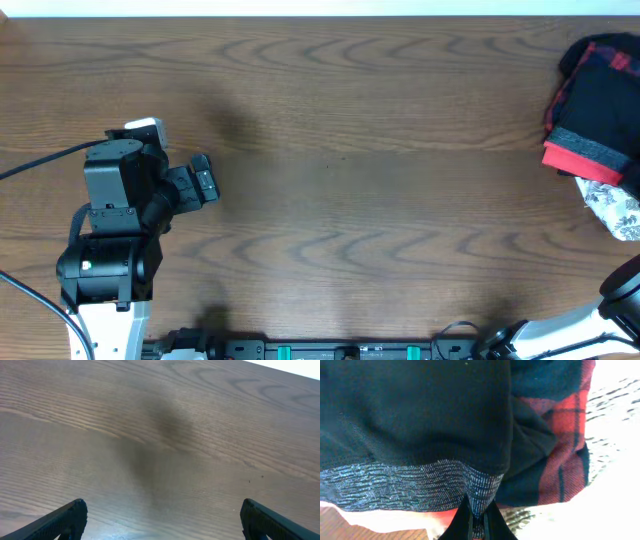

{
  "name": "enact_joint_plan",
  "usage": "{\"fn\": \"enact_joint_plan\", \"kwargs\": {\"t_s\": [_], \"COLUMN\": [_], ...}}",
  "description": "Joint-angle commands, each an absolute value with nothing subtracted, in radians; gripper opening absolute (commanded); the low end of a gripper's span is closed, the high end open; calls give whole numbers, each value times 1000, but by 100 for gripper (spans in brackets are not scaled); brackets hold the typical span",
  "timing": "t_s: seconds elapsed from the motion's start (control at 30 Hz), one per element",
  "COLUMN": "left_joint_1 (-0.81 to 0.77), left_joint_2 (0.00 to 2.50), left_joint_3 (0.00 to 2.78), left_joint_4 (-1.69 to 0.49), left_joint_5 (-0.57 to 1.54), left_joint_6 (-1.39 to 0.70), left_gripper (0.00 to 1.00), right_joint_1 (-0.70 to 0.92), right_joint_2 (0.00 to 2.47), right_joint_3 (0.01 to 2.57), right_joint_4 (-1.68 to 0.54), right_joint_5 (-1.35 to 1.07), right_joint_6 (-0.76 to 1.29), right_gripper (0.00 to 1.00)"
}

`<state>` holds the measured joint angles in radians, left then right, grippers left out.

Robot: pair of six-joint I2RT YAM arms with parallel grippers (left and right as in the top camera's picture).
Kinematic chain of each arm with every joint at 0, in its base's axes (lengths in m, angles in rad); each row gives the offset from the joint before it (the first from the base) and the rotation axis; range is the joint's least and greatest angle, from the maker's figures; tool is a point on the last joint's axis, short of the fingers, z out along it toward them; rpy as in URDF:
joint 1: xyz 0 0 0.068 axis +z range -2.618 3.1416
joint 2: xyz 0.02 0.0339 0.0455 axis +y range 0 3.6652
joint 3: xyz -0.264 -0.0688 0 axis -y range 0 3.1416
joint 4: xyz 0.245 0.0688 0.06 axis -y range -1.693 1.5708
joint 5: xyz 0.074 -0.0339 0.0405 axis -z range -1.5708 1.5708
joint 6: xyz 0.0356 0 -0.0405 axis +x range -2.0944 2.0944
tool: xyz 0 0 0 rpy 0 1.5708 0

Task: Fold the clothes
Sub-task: 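Close the right gripper on the red-grey waistband of the black pants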

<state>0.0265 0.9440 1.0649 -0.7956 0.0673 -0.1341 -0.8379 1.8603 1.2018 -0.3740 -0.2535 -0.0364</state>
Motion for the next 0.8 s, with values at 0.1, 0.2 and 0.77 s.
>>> {"fn": "enact_joint_plan", "kwargs": {"t_s": [0.1,0.2,0.77], "left_joint_1": [33,33,33], "left_joint_2": [946,946,946], "left_joint_3": [1085,1085,1085], "left_joint_4": [-792,-792,-792], "left_joint_5": [53,53,53], "left_joint_6": [-133,-133,-133], "left_gripper": [98,98,98], "right_joint_1": [-807,-780,-351], "right_joint_2": [1768,1668,1190], "right_joint_3": [1216,1217,1217], "right_joint_4": [-403,-422,-497], "right_joint_5": [-323,-322,-393], "right_joint_6": [-38,-34,-167], "right_gripper": [1,1,1]}}
